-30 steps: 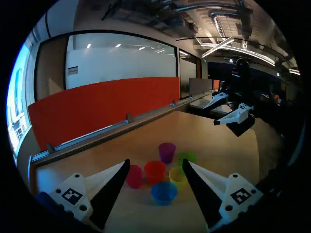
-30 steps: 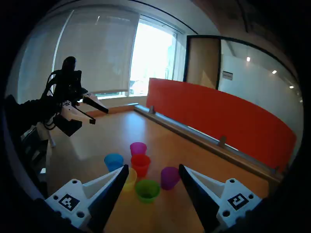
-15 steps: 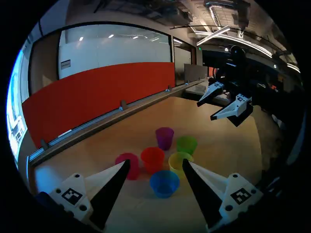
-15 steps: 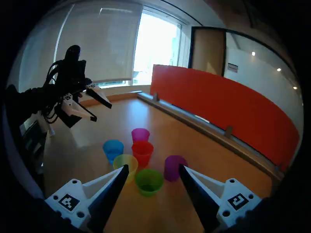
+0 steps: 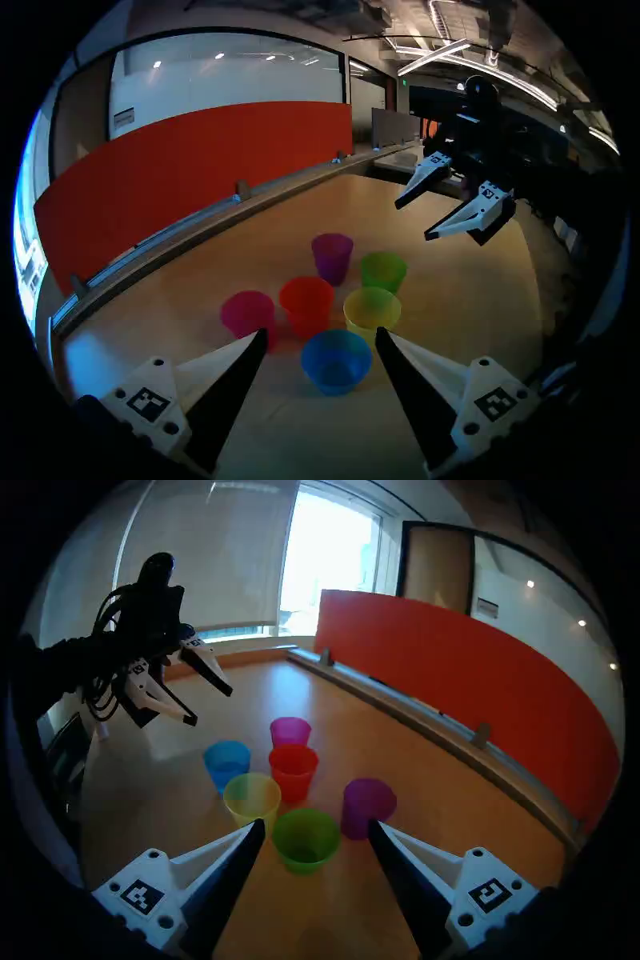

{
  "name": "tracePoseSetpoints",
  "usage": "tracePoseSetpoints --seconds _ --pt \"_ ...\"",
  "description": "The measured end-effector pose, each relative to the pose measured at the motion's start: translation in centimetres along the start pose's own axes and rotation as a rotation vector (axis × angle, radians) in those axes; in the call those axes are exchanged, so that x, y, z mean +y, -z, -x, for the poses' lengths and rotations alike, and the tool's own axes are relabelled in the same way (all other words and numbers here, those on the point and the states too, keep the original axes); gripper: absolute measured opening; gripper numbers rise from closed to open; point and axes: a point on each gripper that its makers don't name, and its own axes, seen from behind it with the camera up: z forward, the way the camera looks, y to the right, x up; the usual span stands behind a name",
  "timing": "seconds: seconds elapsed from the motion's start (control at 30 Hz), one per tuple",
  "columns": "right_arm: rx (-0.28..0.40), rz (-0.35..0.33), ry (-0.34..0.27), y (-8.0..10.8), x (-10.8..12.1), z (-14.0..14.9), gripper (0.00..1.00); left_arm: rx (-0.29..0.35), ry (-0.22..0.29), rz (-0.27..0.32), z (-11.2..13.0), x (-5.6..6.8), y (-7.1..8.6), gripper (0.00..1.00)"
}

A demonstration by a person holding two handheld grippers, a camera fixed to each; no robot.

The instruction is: Pour water

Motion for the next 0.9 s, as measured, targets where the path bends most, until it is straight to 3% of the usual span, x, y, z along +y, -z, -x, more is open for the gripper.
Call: tracePoseSetpoints --seconds 0.47,0.9 --pt "-0.049 -0.039 -0.006 -2.4 0.0 2.7 1.00 -0.074 -0.009 0.052 3.1 0.6 -2.2 1.00" --pt "-0.091 -0.065 -0.006 -4.2 -0.4 4.7 1.00 -0.135 -0.032 0.094 5.5 1.3 -3.1 1.00"
